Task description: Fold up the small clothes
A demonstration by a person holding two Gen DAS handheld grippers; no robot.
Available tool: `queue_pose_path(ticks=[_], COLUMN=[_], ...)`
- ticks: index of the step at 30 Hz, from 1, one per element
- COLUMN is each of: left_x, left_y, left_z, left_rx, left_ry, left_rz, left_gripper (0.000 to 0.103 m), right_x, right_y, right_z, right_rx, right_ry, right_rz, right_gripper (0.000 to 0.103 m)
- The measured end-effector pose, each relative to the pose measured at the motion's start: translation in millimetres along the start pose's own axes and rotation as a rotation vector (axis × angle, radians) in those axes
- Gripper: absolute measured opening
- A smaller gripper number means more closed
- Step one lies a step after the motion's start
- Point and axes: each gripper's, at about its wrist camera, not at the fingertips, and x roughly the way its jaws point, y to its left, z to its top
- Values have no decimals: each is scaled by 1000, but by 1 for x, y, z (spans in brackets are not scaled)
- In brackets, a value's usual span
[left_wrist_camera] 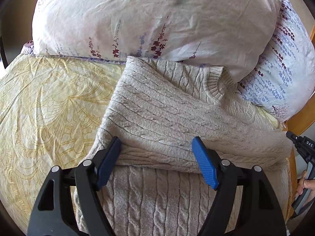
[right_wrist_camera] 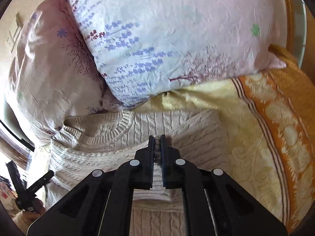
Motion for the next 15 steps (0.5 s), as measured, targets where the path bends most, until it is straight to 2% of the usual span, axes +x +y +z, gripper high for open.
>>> queue_pose_path(ticks=[2,4,6,10,11,14,15], left_x=[1,3,1,-3,-3,-6,-9], left_y=[-4,-7,-5,-1,0,-1,-1], left_z=[-1,-1,-1,-1,-1,-3,-4], left_rx=[16,34,27,5,5,14,17], left_ry=[-2,2,2,-1,0,3,5], left_rz=[11,21,10,-14,-15,-13,-14], left_gripper=[79,80,80,80,80,80,80], right_x=[22,33,27,6,3,8,5], right_y=[-5,-15,-20,-33,-35,-29,-23], right_z=[-3,-10,-15,-20,-23,-40,-44], right_rx=[2,57,99,196,212,130,71], right_ry=[78,144,140,122,122,187,171], right_rz=[-47,-45,-19,35,42,-24,-47], right_gripper=[6,7,8,25,25,25,25])
